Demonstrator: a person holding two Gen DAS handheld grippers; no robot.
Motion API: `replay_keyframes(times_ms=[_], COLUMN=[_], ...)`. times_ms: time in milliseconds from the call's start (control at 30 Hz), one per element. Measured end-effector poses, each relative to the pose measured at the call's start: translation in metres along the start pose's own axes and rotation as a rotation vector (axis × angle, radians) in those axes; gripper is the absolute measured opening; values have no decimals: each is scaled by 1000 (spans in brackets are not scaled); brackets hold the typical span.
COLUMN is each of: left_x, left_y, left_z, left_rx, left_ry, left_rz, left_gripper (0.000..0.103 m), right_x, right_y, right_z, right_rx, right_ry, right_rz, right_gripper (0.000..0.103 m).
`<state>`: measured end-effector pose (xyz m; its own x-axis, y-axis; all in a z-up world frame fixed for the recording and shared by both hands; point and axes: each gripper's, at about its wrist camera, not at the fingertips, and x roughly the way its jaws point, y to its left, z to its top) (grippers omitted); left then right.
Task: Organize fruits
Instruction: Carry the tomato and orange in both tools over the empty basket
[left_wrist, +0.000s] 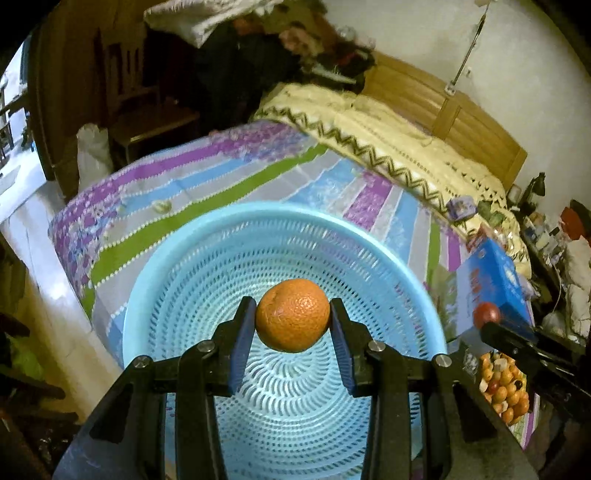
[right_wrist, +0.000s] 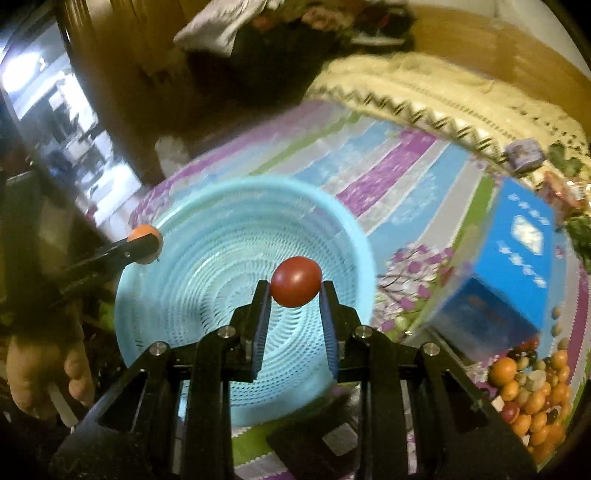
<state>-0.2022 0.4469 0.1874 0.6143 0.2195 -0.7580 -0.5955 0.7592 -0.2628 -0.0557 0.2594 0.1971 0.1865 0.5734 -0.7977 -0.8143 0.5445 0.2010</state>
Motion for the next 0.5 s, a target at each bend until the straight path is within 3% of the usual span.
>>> replay_keyframes(times_ms=[267, 500], left_x=[40, 56], left_y=[17, 30], left_z=[-14, -19], left_rx=[5, -7], left_ry=[162, 211], left_rz=[10, 29], left_gripper=[41, 41], right_x=[44, 55], right_y=[3, -2], right_z=[-1, -7], right_rx=[2, 8], right_ry=[183, 226], right_rz=[52, 34], right_gripper=[27, 27])
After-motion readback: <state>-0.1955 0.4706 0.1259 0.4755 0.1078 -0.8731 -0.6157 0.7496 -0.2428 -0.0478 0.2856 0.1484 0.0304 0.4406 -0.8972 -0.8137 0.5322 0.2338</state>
